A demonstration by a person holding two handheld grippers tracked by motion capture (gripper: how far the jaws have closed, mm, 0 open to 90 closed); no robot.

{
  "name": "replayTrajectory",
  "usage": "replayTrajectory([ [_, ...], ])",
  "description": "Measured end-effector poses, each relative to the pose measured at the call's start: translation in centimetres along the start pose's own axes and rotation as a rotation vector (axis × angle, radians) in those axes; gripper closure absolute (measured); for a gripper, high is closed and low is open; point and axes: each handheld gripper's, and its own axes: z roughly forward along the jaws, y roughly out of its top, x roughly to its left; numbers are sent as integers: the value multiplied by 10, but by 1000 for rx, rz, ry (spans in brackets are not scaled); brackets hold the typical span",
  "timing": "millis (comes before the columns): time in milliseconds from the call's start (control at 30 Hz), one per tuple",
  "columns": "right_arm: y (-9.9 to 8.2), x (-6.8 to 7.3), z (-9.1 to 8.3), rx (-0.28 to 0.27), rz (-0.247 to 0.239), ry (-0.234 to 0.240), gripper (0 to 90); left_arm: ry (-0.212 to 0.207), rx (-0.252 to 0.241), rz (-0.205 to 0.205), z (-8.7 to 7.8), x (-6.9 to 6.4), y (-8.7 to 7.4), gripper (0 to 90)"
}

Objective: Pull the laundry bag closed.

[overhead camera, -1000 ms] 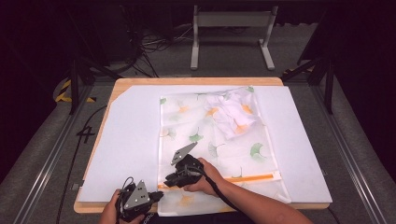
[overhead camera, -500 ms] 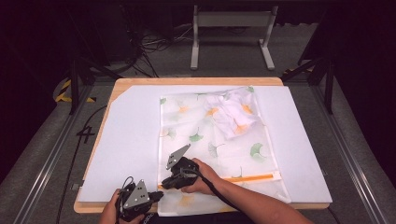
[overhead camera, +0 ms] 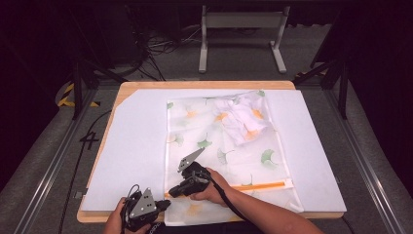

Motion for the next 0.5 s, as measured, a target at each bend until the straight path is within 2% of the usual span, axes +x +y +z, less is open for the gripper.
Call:
replayTrajectory([
  [167,-2,5,4,15,-13,6,819,-3,0,-2,0,0,0,877],
  [267,-3,7,7,10,-4,-12,857,-3,0,-1,0,0,0,877],
  [333,-2,8,7,17,-5,-43,899,-3,0,-1,0,0,0,876],
  [433,0,13,8,29,-39,-84,900,-2,-1,-1,0,0,0,876],
  [500,0,14,7,32,-45,-94,900,0,0,3,0,0,0,877],
])
